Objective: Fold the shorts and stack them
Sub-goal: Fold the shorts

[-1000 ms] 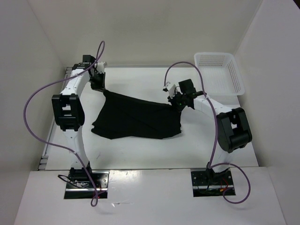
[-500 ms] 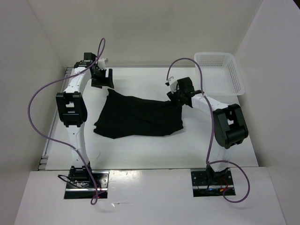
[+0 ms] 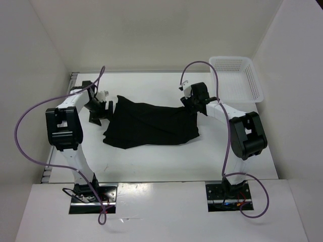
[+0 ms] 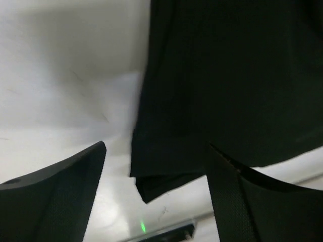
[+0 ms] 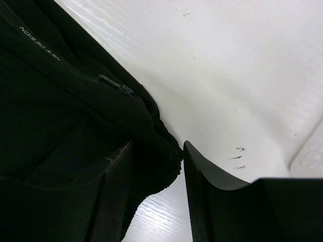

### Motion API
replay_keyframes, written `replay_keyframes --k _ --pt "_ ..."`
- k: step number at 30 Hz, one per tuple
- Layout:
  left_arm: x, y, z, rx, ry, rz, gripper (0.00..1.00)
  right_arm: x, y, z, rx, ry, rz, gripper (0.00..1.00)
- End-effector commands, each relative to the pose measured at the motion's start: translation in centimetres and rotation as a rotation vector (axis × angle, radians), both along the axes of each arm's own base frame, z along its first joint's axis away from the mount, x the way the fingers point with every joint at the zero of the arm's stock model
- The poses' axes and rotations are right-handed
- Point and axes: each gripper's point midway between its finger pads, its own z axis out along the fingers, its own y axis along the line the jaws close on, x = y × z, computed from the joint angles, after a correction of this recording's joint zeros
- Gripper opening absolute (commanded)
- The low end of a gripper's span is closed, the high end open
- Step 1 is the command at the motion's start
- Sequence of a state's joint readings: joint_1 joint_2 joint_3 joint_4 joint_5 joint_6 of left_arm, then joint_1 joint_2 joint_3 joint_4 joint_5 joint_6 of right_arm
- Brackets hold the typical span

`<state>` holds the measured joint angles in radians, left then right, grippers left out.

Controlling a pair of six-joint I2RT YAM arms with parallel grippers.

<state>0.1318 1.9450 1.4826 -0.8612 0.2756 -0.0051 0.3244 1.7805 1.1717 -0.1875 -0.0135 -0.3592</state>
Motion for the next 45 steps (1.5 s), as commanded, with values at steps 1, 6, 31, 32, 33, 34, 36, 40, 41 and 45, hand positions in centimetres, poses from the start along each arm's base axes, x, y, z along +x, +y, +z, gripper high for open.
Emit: replay_keyframes --k 1,6,31,32,33,34,36,40,41,45 --pt "-3.4 -1.6 -0.4 -0.083 0.094 -0.014 0.84 0.9 -0.1 1.5 0.017 -0.058 -0.002 0.49" --pt "-5.7 -1.3 -1.9 -0.115 0.209 0.017 0.74 0.0 0.3 1.2 0.022 -0.047 0.015 0.49" --pt "-6.8 -0.4 5.2 -0.260 0.290 0.115 0.00 -0.8 0.9 0.0 -0.001 -0.041 0.066 0.30" --pt "-8.0 -0.4 5.0 -0.243 0.308 0.117 0.00 -0.8 0.7 0.0 -0.007 -0.043 0.059 0.27" --pt "-8.8 -0.2 4.6 -0.204 0.330 0.109 0.00 -0.8 0.7 0.0 -0.007 -0.043 0.059 0.25" --pt "-9.5 -0.1 4.1 -0.191 0.360 0.110 0.00 -0.5 0.6 0.2 -0.017 -0.056 0.058 0.23" --pt "-11.2 -0.5 3.5 -0.160 0.403 0.090 0.00 -0.3 0.4 0.3 -0.023 -0.067 0.049 0.16" --pt "-15.0 -1.1 1.4 -0.152 0.548 0.080 0.00 0.4 0.0 0.4 -0.040 -0.092 0.023 0.07" --pt "-15.3 -1.2 1.1 -0.155 0.568 0.080 0.00 0.3 0.0 0.0 -0.043 -0.083 0.023 0.07" --pt "-15.4 -1.2 -0.1 -0.163 0.612 0.081 0.00 0.6 0.1 0.3 -0.040 -0.092 0.023 0.10"
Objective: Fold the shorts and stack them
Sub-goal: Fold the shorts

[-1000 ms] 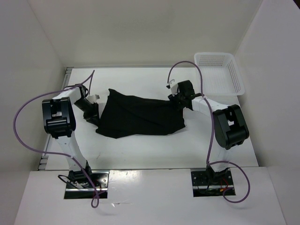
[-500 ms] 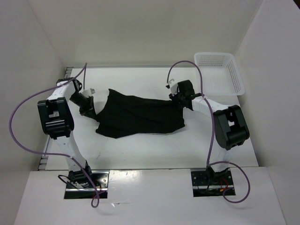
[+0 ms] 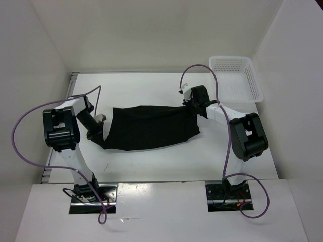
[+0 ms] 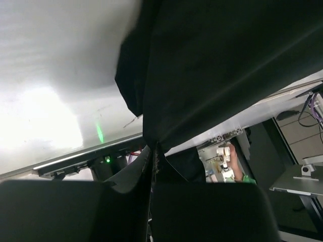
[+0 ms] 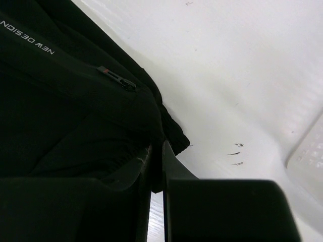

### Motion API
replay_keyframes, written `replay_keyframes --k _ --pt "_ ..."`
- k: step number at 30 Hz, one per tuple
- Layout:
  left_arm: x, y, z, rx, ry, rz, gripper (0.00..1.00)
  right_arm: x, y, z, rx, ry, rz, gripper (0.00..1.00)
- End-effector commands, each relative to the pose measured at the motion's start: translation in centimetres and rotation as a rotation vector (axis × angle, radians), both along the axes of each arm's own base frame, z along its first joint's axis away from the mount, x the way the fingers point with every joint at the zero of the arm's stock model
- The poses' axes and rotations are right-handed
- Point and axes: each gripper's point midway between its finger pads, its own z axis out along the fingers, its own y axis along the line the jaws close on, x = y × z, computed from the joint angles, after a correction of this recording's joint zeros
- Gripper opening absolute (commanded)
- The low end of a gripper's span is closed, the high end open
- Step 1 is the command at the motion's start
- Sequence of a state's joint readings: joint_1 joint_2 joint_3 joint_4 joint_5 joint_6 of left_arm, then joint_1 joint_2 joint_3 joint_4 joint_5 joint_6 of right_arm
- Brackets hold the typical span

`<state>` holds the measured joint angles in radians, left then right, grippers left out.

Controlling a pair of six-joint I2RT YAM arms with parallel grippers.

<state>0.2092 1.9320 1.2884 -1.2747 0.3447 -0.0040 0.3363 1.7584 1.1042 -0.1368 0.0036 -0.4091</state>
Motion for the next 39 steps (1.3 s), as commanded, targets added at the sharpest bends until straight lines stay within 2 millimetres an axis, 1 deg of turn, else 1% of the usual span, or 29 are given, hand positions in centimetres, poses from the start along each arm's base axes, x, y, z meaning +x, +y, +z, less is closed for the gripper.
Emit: replay_keyframes --k 1,2,3,4,5,6,7,8,9,10,11,12,13,14,15,17,19,21,23,26,27,28,29,30,31,32,35,36,39 --pt "-0.5 0.3 -0.3 0.004 0.038 -0.006 0.00 1.4 0.3 1.1 0.004 -0.071 -0.011 0.12" --pt "0.2 0.4 -0.5 0.008 0.022 -0.006 0.01 1.4 0.3 1.1 0.004 -0.071 -0.011 0.17" --pt "0.4 0.4 -0.7 0.011 0.008 -0.005 0.11 1.1 0.4 0.8 0.007 -0.061 -0.004 0.21" --pt "0.7 0.5 -0.5 0.013 -0.003 -0.005 0.25 1.0 0.9 1.2 0.011 -0.070 0.006 0.30" --pt "1.2 0.6 -0.4 0.016 -0.016 -0.005 0.37 1.0 0.9 1.2 0.011 -0.070 0.006 0.34" --pt "1.6 0.7 -0.4 0.020 -0.035 -0.005 0.59 0.8 0.8 1.3 0.011 -0.070 0.006 0.39" --pt "1.9 1.1 -0.4 0.022 -0.044 0.007 0.62 0.8 1.0 1.7 0.020 -0.077 0.013 0.43" --pt "3.0 1.6 -0.2 0.032 -0.084 0.020 0.65 0.7 1.0 1.7 0.020 -0.077 0.013 0.48" --pt "4.3 2.2 0.1 0.046 -0.141 0.029 0.87 0.6 0.9 1.5 0.017 -0.068 0.013 0.51" --pt "5.5 2.6 0.5 0.069 -0.194 0.026 1.00 0.6 0.9 1.9 0.020 -0.077 0.013 0.54" --pt "7.1 3.5 1.5 0.092 -0.279 0.042 1.00 1.0 1.0 2.4 0.018 -0.091 0.019 0.56" --pt "10.7 4.3 2.9 0.104 -0.441 0.058 1.00 1.0 1.0 2.4 0.018 -0.091 0.019 0.56" --pt "12.5 4.5 3.9 0.113 -0.536 0.059 1.00 1.0 1.0 3.0 0.020 -0.098 0.019 0.58" --pt "13.8 3.7 5.3 0.113 -0.633 0.033 1.00 1.2 1.3 3.4 0.025 -0.106 0.034 0.58" --pt "16.2 3.3 6.0 0.138 -0.740 0.002 1.00 1.1 1.2 3.2 0.022 -0.098 0.035 0.58" --pt "18.4 1.3 5.3 0.183 -0.816 -0.080 1.00 1.3 1.8 3.4 0.038 -0.094 0.053 0.58" --pt "19.9 0.6 3.8 0.183 -0.812 -0.105 1.00 1.4 1.8 3.2 0.021 -0.089 0.066 0.58" --pt "20.6 0.5 2.2 0.168 -0.782 -0.107 1.00 1.6 1.7 3.5 0.007 -0.094 0.080 0.58" --pt "21.1 0.3 2.0 0.152 -0.781 -0.106 1.00 1.3 1.8 3.3 0.001 -0.085 0.101 0.56" --pt "22.2 -0.4 2.0 0.131 -0.825 -0.114 0.58 0.9 2.0 3.0 -0.005 -0.067 0.138 0.54" --pt "22.3 -0.7 1.5 0.135 -0.823 -0.126 0.53 0.9 2.0 2.6 -0.008 -0.058 0.139 0.53" --pt "22.3 -0.8 0.8 0.133 -0.808 -0.126 0.54 1.1 2.3 3.0 0.002 -0.066 0.146 0.53" --pt "22.5 -1.1 0.4 0.128 -0.801 -0.135 0.54 1.1 2.3 2.5 -0.008 -0.057 0.154 0.52" --pt "22.7 -1.1 0.7 0.130 -0.810 -0.135 0.56 1.3 2.4 2.8 -0.006 -0.066 0.154 0.52" --pt "23.3 -1.1 0.3 0.131 -0.824 -0.134 0.56 1.2 2.3 2.3 -0.017 -0.051 0.160 0.52" --pt "23.5 -1.1 -0.1 0.132 -0.826 -0.134 0.56 1.1 2.3 1.9 -0.020 -0.042 0.160 0.49" --pt "24.5 -1.0 0.2 0.138 -0.866 -0.133 0.57 1.6 2.6 2.2 -0.018 -0.052 0.174 0.42" --pt "24.8 -1.0 0.3 0.139 -0.879 -0.133 0.58 1.6 2.6 2.2 -0.018 -0.052 0.174 0.35" --pt "24.6 -1.6 -0.5 0.124 -0.863 -0.142 0.59 1.8 2.7 2.6 -0.016 -0.061 0.174 0.29"
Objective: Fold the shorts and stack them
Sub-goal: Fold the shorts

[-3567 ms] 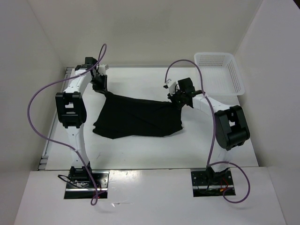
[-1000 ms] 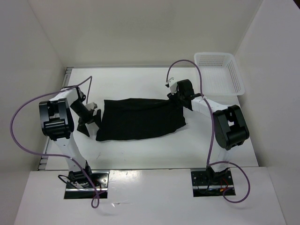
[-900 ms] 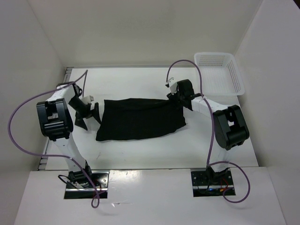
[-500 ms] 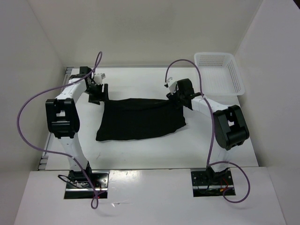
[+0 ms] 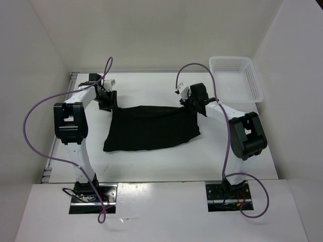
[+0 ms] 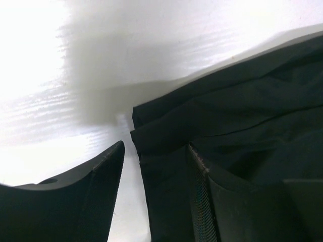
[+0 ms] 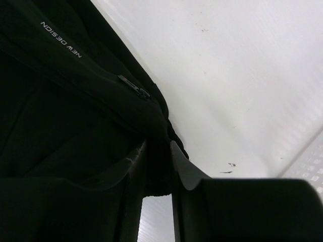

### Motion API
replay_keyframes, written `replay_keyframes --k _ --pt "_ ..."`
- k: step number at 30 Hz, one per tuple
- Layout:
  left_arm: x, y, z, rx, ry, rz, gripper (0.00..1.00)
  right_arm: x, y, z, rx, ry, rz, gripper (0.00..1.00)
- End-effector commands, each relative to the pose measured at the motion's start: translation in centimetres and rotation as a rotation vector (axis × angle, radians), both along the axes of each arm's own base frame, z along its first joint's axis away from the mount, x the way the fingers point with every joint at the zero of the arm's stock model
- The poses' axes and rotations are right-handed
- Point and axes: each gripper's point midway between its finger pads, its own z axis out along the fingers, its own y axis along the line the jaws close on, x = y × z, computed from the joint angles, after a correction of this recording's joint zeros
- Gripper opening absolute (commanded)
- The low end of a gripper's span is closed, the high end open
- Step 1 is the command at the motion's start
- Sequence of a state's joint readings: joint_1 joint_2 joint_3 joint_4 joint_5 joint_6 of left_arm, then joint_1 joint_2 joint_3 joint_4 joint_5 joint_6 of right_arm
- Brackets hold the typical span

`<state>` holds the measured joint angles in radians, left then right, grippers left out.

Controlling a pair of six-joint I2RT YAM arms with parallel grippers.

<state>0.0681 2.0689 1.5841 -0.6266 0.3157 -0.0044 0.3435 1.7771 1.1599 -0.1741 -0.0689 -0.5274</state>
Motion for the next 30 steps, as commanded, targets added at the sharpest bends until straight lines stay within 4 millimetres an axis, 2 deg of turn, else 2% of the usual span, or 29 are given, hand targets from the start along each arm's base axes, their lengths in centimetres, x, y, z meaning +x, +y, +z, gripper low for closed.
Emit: replay_keyframes --k 1,4,5,7,8,11,12,14,17,20,22,24,27,30 --pt "1.8 -1.1 0.8 -0.016 -0.065 -0.031 0.59 1.2 1.2 1.7 0.016 -0.046 0.033 0.28" --pt "1.7 -1.3 0.2 -0.008 -0.054 -0.036 0.59 1.2 1.2 1.7 0.016 -0.046 0.033 0.28" --pt "1.6 -1.3 -0.4 -0.009 -0.040 -0.036 0.55 1.2 1.2 1.7 0.016 -0.046 0.033 0.28" --pt "1.6 -1.3 -0.8 -0.010 -0.031 -0.036 0.40 1.2 1.2 1.7 0.016 -0.046 0.033 0.22" --pt "1.5 -1.5 -0.7 -0.019 -0.031 -0.040 0.18 1.2 1.2 1.7 0.016 -0.046 0.033 0.19" --pt "1.6 -1.7 -0.2 -0.029 -0.042 -0.045 0.02 1.0 1.1 1.4 0.013 -0.037 0.033 0.02" --pt "1.7 -1.7 0.3 -0.028 -0.053 -0.045 0.00 1.2 1.1 1.6 0.026 -0.045 0.012 0.00" --pt "1.4 -1.3 -0.2 -0.004 -0.041 -0.034 0.00 1.4 0.6 1.4 0.021 -0.052 -0.029 0.00" --pt "1.8 0.1 0.1 0.041 -0.056 -0.002 0.00 1.8 0.6 2.6 0.046 -0.085 -0.066 0.00" --pt "2.2 1.3 0.3 0.070 -0.065 0.025 0.00 1.2 -0.1 2.1 0.050 -0.059 -0.079 0.00" --pt "2.9 2.5 1.1 0.073 -0.090 0.049 0.00 1.3 -0.7 1.8 0.060 -0.055 -0.115 0.00" --pt "3.3 2.3 1.6 0.061 -0.105 0.043 0.02 1.2 -0.6 1.8 0.068 -0.052 -0.123 0.00" --pt "3.3 1.2 2.0 0.029 -0.108 0.019 0.11 1.4 -0.5 1.5 0.090 -0.046 -0.144 0.00" --pt "3.5 1.0 1.9 0.018 -0.107 0.013 0.18 2.8 -0.7 2.0 0.100 -0.086 -0.203 0.00"
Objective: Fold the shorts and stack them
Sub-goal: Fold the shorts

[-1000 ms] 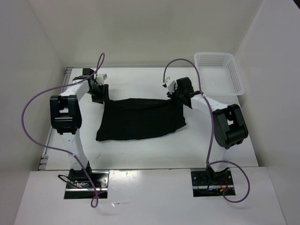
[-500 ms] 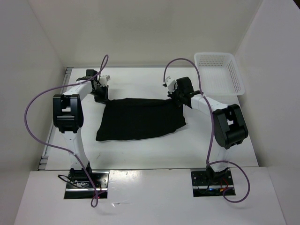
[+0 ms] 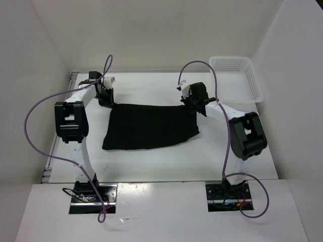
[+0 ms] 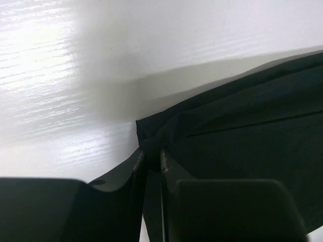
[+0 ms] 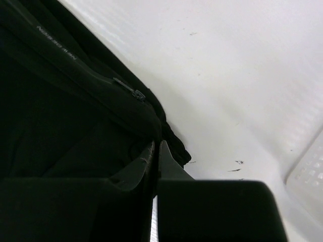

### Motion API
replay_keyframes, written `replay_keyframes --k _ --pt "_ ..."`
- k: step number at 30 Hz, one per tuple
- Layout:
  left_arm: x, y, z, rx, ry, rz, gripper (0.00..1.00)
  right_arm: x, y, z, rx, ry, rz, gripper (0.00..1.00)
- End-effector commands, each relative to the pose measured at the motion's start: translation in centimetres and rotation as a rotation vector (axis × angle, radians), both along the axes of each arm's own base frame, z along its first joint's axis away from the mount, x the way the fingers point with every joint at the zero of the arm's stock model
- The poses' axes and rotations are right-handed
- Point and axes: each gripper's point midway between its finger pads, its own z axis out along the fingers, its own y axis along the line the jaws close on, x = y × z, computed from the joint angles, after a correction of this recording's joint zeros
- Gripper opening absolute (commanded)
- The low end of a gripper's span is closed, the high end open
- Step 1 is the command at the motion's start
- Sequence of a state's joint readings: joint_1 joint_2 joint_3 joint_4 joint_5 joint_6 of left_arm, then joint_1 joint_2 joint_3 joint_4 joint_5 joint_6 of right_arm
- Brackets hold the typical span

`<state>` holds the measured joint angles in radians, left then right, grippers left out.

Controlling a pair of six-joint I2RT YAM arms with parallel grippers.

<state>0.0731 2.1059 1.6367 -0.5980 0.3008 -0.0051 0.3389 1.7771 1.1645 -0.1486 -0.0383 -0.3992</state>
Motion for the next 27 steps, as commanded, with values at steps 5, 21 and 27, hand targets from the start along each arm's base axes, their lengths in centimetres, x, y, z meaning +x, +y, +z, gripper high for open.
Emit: replay_keyframes --k 5,21,27 --pt "2.1 0.3 0.5 -0.008 -0.047 -0.003 0.30 4.0 -1.0 2.5 0.025 -0.130 -0.153 0.57" --pt "1.6 1.4 1.5 0.051 -0.017 0.027 0.47 -6.2 -1.9 2.9 0.365 0.304 -0.434 0.94" --pt "0.1 1.8 2.9 0.076 -0.007 0.039 0.50 -8.5 -2.3 -0.8 0.435 0.419 -0.477 0.94"
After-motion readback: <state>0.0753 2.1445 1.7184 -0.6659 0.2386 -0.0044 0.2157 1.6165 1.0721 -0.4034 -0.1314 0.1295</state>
